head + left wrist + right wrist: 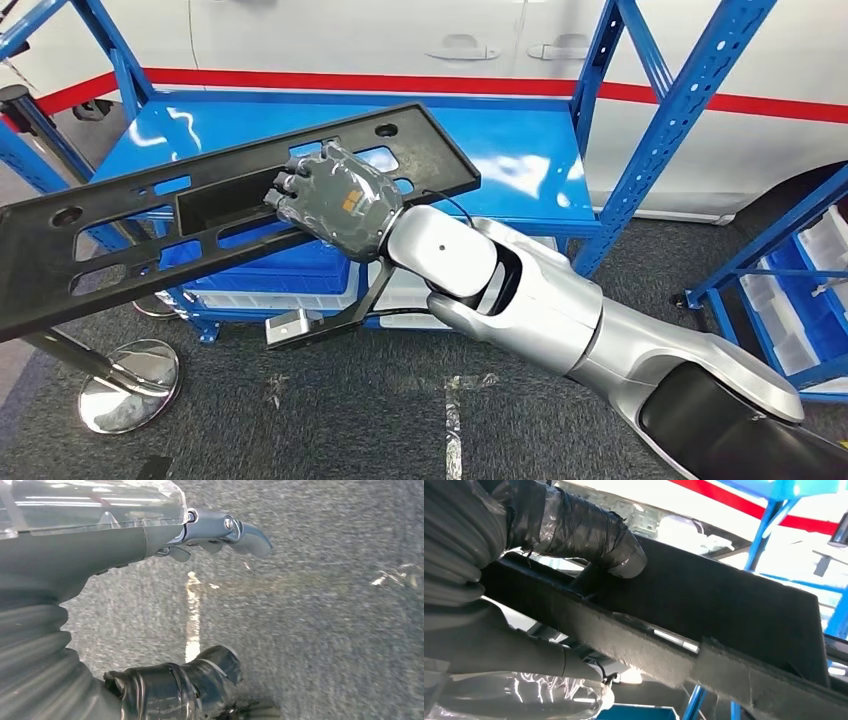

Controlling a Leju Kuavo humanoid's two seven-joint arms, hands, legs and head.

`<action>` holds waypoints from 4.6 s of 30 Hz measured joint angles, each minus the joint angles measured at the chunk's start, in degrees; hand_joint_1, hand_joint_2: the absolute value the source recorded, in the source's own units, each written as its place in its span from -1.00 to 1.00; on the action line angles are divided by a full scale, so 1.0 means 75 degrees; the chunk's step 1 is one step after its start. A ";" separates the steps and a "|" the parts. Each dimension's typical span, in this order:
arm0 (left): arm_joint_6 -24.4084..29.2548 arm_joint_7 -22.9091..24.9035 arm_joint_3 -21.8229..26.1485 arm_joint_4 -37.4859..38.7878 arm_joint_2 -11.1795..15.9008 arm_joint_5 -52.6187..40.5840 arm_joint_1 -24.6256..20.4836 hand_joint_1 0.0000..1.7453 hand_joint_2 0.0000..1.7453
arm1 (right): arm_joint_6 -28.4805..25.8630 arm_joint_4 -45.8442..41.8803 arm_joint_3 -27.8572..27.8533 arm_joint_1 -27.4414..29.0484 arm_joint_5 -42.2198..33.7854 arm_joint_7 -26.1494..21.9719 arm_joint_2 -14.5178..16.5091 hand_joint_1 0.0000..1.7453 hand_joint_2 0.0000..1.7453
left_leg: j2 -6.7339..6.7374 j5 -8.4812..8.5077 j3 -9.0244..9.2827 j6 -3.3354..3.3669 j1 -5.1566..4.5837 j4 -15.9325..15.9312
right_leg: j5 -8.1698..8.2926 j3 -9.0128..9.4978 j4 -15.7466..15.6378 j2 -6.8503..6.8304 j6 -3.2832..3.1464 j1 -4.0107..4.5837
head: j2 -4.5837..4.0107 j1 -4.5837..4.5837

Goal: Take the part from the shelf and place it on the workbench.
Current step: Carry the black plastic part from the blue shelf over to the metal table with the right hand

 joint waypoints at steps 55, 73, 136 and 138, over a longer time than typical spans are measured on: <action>0.0028 0.0202 -0.0252 -0.0001 0.0035 -0.0030 -0.0050 -1.00 1.00 | 0.0205 -0.0058 0.0015 0.0244 -0.0229 0.0157 -0.0157 1.00 1.00 | -0.0017 0.0161 0.0407 0.0334 -0.0052 -0.0214 | -0.0363 -0.0666 0.1472 0.0059 0.0089 0.0094 | 0.0001 -0.0003; 0.0023 0.0103 -0.0304 0.0018 0.0050 -0.0008 -0.0106 -1.00 1.00 | 0.0495 0.0000 -0.0006 -0.0640 -0.0739 0.0298 -0.0146 1.00 1.00 | -0.0030 -0.0557 0.0973 -0.0428 0.0239 0.0083 | 0.0677 -0.1321 0.0657 -0.0031 0.0276 -0.0103 | 0.0001 -0.0086; 0.0122 0.0268 -0.0463 0.0049 0.0156 0.0128 -0.0058 -1.00 1.00 | 0.0212 0.0925 -0.0350 -0.0241 -0.0710 0.0534 -0.0429 1.00 1.00 | -0.0006 -0.0147 0.0773 0.0084 -0.0026 -0.0215 | 0.0301 -0.0803 0.0527 0.0017 0.0263 0.0102 | 0.0001 0.0114; 0.0122 0.0273 -0.0466 0.0049 0.0156 0.0127 -0.0049 -1.00 1.00 | 0.0222 0.0918 -0.0350 -0.0240 -0.0709 0.0538 -0.0433 1.00 1.00 | -0.0041 -0.0060 0.0774 0.0179 0.0021 -0.0288 | 0.0211 -0.0861 0.0625 0.0013 0.0345 0.0097 | 0.0001 0.0121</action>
